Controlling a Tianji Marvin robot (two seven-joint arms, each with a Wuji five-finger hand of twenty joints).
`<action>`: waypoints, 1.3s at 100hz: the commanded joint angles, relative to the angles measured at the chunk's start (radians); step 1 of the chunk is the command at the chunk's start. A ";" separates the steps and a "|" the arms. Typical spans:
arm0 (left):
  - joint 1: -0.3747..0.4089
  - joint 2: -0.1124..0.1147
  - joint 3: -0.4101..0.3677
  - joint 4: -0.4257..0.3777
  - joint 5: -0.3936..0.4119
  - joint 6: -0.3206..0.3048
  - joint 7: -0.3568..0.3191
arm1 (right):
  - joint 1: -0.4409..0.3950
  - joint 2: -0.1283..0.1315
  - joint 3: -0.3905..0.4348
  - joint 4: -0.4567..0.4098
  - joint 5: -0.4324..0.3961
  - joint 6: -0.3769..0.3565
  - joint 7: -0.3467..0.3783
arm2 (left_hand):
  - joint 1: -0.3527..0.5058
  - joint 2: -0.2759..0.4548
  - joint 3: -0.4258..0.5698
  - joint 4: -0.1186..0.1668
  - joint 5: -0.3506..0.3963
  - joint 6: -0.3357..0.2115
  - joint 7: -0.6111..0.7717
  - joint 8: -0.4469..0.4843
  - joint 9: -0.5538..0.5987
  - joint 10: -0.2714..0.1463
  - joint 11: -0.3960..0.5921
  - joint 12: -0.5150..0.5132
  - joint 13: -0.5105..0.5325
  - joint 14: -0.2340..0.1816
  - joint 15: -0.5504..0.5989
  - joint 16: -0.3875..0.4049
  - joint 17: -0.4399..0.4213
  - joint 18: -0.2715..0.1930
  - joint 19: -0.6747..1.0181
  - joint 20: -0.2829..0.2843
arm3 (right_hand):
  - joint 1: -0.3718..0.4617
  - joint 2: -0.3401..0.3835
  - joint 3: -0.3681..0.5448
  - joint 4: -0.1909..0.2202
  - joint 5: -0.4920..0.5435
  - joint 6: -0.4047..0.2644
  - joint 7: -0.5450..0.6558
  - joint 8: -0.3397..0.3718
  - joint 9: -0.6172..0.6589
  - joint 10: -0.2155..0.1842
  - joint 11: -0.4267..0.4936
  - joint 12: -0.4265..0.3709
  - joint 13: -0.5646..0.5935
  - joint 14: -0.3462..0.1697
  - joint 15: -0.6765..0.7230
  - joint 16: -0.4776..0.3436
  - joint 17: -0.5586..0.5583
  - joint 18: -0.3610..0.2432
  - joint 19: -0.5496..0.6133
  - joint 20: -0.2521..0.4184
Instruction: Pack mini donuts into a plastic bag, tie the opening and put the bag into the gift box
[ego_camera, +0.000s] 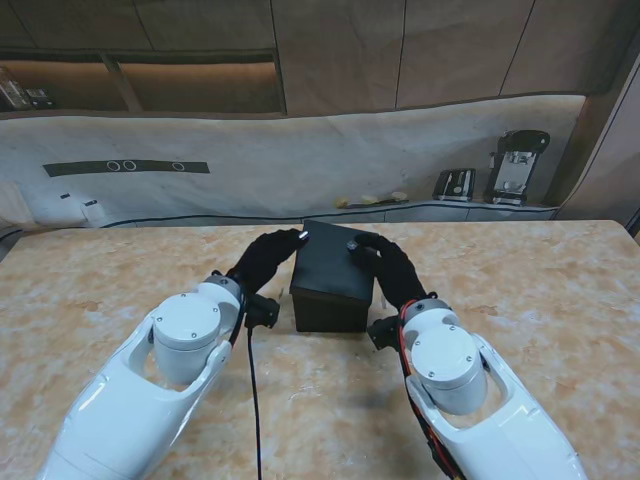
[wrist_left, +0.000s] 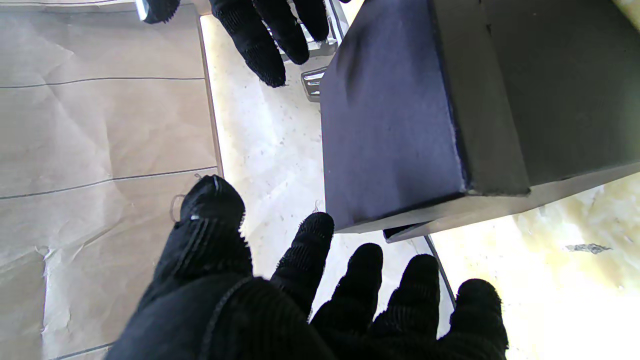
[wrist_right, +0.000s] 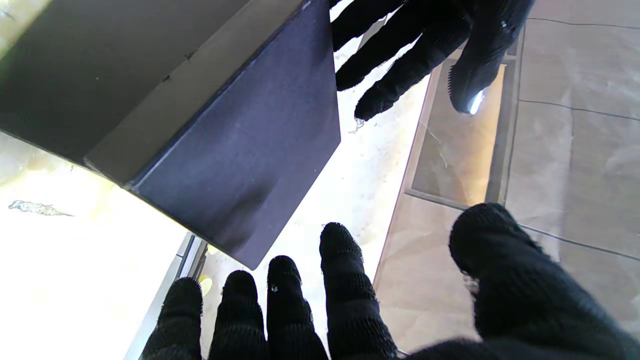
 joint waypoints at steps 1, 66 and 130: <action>0.005 0.001 -0.003 -0.008 0.005 0.000 -0.015 | -0.009 -0.003 0.000 -0.007 0.007 0.002 0.014 | -0.027 -0.002 -0.015 0.013 -0.035 -0.033 0.053 0.012 -0.030 -0.014 -0.013 -0.008 -0.003 -0.035 0.005 0.010 -0.017 -0.014 -0.017 0.025 | 0.000 0.004 -0.017 -0.012 -0.011 -0.036 0.012 0.006 0.018 -0.034 0.009 0.044 0.004 -0.040 0.011 0.006 -0.010 -0.016 -0.003 0.021; 0.070 0.076 -0.057 -0.011 0.306 -0.200 -0.129 | -0.088 0.053 0.112 -0.013 -0.225 -0.154 0.066 | -0.047 -0.126 -0.016 0.015 -0.115 -0.037 0.123 -0.004 -0.053 -0.059 0.001 0.012 -0.008 -0.067 0.008 0.014 -0.015 -0.006 -0.022 0.026 | 0.069 -0.309 0.180 -0.008 -0.061 0.028 0.026 0.026 0.019 0.011 0.044 0.055 0.010 -0.025 0.087 0.041 0.063 -0.002 -0.002 0.041; 0.241 0.092 -0.150 -0.065 0.452 -0.268 -0.087 | -0.188 0.058 0.088 0.059 -0.416 -0.129 -0.018 | -0.040 -0.164 -0.010 0.014 -0.095 0.028 0.085 -0.080 -0.038 -0.055 0.042 0.032 0.003 -0.053 0.062 0.021 0.031 0.010 -0.007 0.022 | 0.178 -0.428 0.023 0.012 -0.007 0.109 0.031 0.089 0.017 0.010 0.106 0.073 0.008 -0.021 0.134 0.066 0.003 0.025 0.018 0.096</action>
